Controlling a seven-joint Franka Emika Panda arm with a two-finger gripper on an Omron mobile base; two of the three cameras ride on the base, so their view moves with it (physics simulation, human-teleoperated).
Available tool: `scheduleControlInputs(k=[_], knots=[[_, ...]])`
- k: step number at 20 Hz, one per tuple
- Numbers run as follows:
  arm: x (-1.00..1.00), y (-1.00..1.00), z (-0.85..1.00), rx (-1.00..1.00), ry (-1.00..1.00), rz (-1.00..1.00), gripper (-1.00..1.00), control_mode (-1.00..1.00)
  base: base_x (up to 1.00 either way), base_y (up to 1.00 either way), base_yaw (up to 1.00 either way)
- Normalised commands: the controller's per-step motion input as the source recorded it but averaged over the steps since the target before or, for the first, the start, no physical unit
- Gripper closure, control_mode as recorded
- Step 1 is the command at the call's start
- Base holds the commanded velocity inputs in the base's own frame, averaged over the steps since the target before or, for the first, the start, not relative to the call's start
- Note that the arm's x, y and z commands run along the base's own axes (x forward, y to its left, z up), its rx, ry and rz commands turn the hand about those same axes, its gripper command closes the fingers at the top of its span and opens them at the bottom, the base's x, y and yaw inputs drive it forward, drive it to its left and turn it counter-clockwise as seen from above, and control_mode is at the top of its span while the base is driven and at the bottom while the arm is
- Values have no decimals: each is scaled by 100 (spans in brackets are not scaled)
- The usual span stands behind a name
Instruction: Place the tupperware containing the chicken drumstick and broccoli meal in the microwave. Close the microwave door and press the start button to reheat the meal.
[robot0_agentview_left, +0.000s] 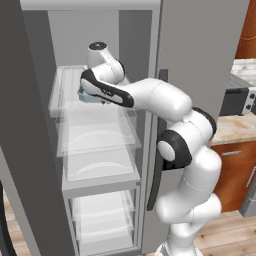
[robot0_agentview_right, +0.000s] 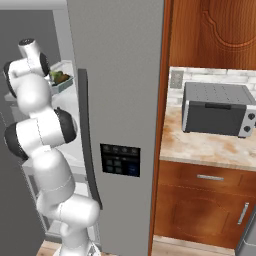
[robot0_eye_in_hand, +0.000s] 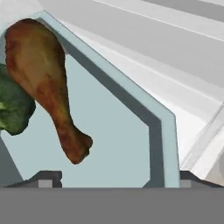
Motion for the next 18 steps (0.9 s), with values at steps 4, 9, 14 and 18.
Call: scheduleControlInputs(k=[4, 9, 14, 18], knots=[[-3, 1, -45, -1, -4, -18, 100, -100, 0, 0, 0], [-43, -6, -28, -7, -27, -25, 100, -100, 0, 0, 0], [-45, -16, -7, -4, -28, -24, 100, -100, 0, 0, 0], [-61, -33, 29, 0, -16, -22, 100, -100, 0, 0, 0]])
